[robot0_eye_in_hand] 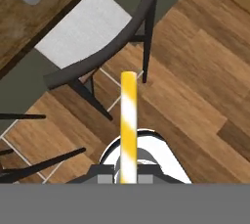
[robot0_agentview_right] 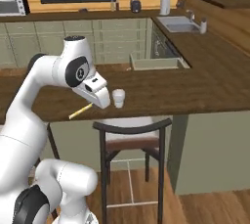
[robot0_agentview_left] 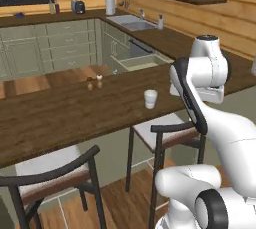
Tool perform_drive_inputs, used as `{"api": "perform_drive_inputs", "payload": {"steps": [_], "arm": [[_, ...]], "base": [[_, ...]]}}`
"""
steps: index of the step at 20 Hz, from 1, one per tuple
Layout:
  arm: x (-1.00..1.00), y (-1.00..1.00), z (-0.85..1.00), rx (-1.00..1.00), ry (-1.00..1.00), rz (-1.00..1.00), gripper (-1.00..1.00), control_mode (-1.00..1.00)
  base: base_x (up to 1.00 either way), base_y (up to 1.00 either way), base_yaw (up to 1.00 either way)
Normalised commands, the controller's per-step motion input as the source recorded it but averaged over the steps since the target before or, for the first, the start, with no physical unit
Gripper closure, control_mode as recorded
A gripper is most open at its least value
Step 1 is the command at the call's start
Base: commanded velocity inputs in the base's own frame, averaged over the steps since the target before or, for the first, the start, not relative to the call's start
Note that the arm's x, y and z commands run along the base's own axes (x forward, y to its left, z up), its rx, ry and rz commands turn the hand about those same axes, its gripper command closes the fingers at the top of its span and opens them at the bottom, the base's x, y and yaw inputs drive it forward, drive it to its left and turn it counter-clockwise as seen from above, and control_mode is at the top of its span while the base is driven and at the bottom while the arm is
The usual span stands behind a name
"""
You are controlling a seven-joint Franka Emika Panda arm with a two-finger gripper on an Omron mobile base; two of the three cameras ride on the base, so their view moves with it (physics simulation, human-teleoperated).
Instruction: Take a straw from the drawer in front and place it inside the glass cup on the dining counter.
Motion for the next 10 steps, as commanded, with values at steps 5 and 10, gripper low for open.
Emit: {"api": "perform_drive_inputs", "payload": {"steps": [5, 10], "arm": [[0.0, 0.0, 0.0, 0.0, 0.0, 0.0, 1.0, 1.0], [0.0, 0.0, 0.0, 0.0, 0.0, 0.0, 1.0, 1.0]], "base": [[0.0, -0.86, 0.6], [0.06, -0.91, 0.43]]}}
